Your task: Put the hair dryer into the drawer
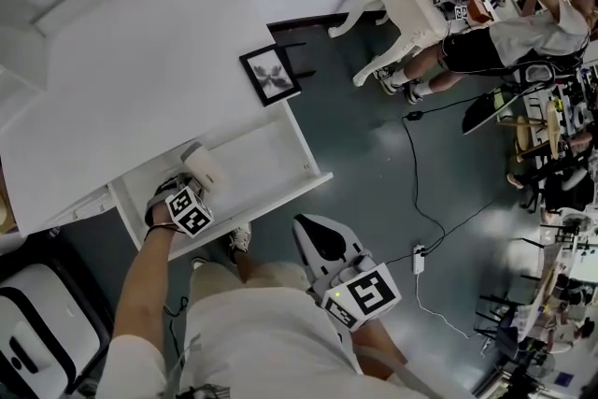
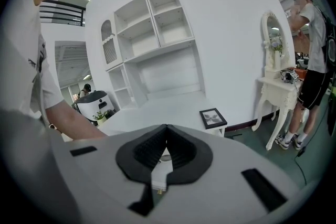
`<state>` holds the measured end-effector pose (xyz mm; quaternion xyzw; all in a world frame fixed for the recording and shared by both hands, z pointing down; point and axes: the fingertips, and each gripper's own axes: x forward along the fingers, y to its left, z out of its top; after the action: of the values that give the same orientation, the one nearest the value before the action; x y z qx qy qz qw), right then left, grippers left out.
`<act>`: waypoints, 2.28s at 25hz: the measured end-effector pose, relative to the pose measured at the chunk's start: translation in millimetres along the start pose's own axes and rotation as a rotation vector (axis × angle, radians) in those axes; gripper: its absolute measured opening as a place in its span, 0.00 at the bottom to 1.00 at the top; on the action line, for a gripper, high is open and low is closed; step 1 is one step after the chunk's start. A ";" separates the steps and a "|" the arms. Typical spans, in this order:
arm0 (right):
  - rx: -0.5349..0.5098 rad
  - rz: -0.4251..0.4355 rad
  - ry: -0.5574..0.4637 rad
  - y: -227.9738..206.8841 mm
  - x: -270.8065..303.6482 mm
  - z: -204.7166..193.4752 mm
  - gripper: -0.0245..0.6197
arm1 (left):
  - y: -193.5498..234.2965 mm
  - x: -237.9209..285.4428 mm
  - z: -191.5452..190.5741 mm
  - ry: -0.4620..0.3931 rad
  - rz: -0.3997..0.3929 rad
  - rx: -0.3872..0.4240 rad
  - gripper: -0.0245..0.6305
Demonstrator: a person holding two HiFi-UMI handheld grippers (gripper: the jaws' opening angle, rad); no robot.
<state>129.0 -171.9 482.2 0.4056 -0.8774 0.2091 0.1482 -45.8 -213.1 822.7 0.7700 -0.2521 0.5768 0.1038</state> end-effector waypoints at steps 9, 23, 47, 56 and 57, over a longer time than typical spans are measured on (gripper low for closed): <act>0.005 0.006 0.009 -6.3 -0.2 -7.0 0.05 | -10.2 17.0 5.0 0.061 -0.037 0.080 0.26; 0.023 -0.002 0.005 -11.4 -3.4 -12.6 0.05 | -15.3 23.9 7.2 0.160 -0.139 0.123 0.26; 0.035 -0.010 -0.011 -8.1 -9.7 -16.0 0.05 | -21.3 23.9 -1.3 0.210 -0.138 0.159 0.27; 0.041 -0.016 -0.022 -12.4 -18.8 -20.1 0.05 | -23.0 23.0 -3.5 0.212 -0.130 0.146 0.27; 0.042 -0.015 -0.022 -12.4 -19.6 -20.3 0.05 | -23.0 22.9 -3.6 0.213 -0.129 0.143 0.27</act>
<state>152.8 -156.6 494.4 0.4177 -0.8713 0.2218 0.1314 -32.4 -198.0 848.5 0.7247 -0.1477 0.6638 0.1116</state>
